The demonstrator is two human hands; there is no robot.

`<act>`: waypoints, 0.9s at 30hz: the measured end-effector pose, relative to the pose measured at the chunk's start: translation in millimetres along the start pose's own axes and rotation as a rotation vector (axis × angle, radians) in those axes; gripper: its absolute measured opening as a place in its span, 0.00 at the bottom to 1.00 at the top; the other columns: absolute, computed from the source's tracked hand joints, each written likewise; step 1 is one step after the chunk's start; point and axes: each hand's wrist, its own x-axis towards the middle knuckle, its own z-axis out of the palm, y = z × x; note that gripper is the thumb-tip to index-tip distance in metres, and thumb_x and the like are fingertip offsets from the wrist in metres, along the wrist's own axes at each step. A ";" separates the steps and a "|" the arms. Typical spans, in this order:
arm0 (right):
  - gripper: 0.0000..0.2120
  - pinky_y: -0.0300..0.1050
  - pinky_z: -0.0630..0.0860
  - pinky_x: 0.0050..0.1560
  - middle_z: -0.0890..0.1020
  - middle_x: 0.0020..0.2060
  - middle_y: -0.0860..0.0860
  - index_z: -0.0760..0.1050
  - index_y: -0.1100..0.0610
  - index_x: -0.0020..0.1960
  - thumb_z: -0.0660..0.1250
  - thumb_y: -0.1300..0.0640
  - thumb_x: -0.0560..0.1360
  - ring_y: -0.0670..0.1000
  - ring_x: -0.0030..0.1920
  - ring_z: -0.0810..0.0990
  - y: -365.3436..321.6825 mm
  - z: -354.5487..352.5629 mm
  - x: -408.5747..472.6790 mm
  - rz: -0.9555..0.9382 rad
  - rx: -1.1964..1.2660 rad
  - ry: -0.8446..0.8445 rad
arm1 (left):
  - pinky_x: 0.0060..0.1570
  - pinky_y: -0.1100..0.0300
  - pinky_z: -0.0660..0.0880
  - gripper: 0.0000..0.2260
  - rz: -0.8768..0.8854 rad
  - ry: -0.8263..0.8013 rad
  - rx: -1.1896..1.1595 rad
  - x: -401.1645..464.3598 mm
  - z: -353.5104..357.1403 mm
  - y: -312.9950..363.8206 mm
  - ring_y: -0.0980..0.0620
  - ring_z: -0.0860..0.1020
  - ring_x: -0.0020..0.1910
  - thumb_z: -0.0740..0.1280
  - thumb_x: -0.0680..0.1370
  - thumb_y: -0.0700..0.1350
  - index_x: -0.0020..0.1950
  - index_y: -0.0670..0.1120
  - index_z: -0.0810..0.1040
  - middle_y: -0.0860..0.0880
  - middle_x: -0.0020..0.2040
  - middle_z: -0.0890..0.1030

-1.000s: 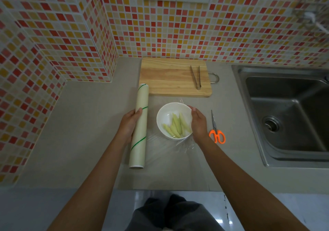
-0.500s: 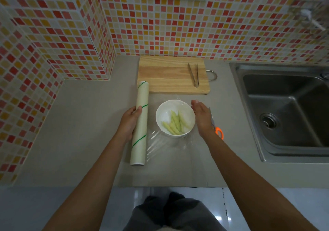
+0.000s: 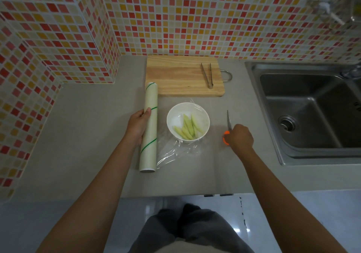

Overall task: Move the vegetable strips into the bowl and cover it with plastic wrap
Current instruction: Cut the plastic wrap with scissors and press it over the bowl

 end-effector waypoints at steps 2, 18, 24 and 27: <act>0.13 0.50 0.77 0.49 0.81 0.52 0.63 0.77 0.66 0.52 0.67 0.60 0.70 0.63 0.53 0.81 -0.2 -1.3 -2.1 0.004 0.033 0.012 | 0.44 0.54 0.74 0.08 -0.003 0.002 0.004 0.0 -0.6 2.2 0.49 0.76 0.37 0.64 0.79 0.50 0.44 0.48 0.80 0.46 0.39 0.79; 0.12 0.47 0.76 0.41 0.80 0.32 0.60 0.78 0.65 0.38 0.71 0.55 0.67 0.59 0.36 0.82 17.2 -9.2 -8.3 0.074 0.141 -0.149 | 0.44 0.53 0.75 0.09 0.004 0.028 0.004 -14.0 0.8 16.0 0.47 0.76 0.37 0.64 0.79 0.49 0.47 0.44 0.79 0.44 0.40 0.79; 0.18 0.41 0.70 0.28 0.76 0.26 0.58 0.74 0.61 0.29 0.66 0.54 0.75 0.52 0.22 0.72 18.9 -6.7 -39.4 0.073 0.573 -0.276 | 0.45 0.51 0.74 0.09 -0.002 0.042 0.013 -17.4 0.7 13.7 0.48 0.75 0.37 0.64 0.79 0.49 0.45 0.44 0.79 0.44 0.39 0.78; 0.09 0.35 0.64 0.24 0.80 0.29 0.56 0.79 0.58 0.40 0.62 0.60 0.76 0.47 0.21 0.71 8.8 -12.0 -78.0 0.068 0.857 -0.466 | 0.43 0.53 0.74 0.09 -0.002 0.042 0.001 -19.6 1.3 14.3 0.48 0.75 0.35 0.64 0.79 0.49 0.41 0.46 0.78 0.45 0.37 0.78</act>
